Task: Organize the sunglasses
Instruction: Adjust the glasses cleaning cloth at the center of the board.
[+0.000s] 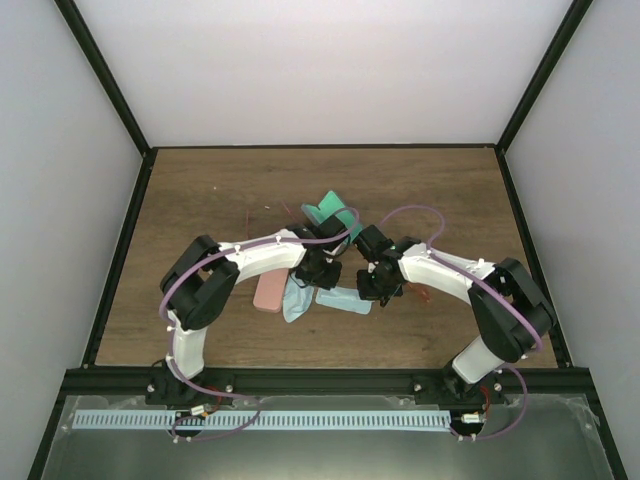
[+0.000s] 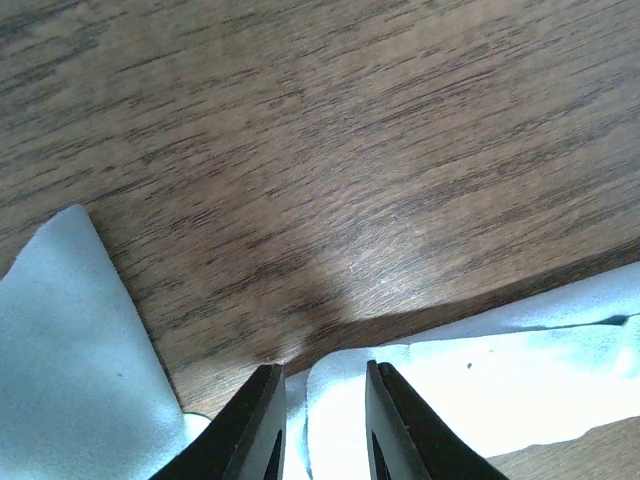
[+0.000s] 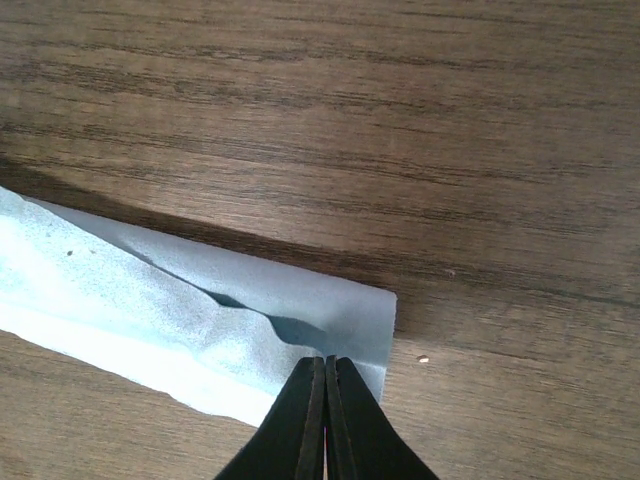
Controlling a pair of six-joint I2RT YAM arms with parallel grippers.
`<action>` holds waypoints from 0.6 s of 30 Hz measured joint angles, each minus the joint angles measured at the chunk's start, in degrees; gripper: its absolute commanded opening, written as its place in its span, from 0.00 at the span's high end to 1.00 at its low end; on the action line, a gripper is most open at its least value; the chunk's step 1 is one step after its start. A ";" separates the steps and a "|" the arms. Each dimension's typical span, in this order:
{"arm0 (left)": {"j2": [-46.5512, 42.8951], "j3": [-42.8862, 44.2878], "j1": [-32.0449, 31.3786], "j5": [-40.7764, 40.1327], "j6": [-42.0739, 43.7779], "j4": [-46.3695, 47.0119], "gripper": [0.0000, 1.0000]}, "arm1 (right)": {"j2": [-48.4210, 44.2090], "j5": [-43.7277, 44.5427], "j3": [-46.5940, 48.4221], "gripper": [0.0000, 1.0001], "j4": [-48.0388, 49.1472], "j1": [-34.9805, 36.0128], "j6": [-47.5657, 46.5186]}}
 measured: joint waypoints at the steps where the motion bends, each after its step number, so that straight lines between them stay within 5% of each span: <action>1: 0.00 0.02 0.00 0.02 0.00 -0.02 0.76 | 0.02 0.00 0.00 0.99 0.02 0.00 0.00; 18: 0.00 0.02 0.00 1.22 0.33 0.04 0.81 | 0.15 0.00 0.00 0.99 0.04 0.00 0.02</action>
